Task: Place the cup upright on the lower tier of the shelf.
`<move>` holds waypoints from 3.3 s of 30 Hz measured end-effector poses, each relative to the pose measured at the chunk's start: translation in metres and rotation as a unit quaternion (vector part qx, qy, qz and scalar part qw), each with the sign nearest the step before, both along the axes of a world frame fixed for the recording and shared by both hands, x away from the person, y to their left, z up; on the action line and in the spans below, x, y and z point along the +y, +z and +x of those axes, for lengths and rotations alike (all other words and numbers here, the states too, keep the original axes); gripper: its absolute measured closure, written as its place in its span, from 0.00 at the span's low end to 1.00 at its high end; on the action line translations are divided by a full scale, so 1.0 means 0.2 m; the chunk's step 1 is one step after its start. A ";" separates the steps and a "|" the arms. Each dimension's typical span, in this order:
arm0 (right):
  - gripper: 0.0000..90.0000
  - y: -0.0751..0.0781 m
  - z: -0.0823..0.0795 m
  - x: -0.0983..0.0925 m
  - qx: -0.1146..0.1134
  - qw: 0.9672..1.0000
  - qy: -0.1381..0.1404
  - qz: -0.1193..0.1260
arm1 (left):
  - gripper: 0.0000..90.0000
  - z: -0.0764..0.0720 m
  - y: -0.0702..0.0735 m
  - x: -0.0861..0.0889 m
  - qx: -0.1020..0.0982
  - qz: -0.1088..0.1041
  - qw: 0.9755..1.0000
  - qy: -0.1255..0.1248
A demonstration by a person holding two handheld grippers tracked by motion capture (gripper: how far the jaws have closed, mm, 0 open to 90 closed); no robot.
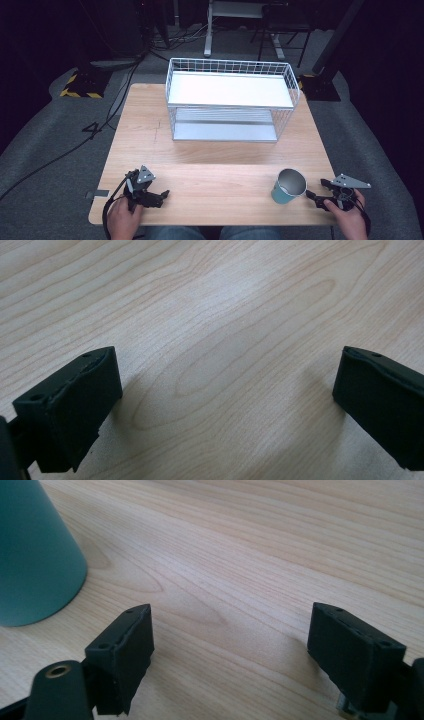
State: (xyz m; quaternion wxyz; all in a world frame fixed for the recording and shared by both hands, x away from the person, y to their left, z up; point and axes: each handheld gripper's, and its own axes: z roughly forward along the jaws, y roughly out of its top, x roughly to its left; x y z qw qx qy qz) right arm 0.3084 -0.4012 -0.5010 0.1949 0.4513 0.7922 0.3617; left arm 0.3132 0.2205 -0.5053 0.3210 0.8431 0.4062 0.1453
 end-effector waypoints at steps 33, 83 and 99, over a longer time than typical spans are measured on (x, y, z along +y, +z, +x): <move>0.19 0.24 -0.23 0.27 0.003 0.995 0.104 0.006 | 0.00 0.01 0.00 -0.01 -0.001 0.001 1.000 0.002; 0.23 0.11 -0.12 0.44 -0.040 0.993 0.067 0.087 | 0.00 0.01 0.00 -0.01 -0.001 -0.002 1.000 0.001; 0.23 0.22 -0.07 0.51 -0.064 0.992 0.081 0.078 | 0.00 0.01 0.00 -0.01 -0.001 -0.003 1.000 0.001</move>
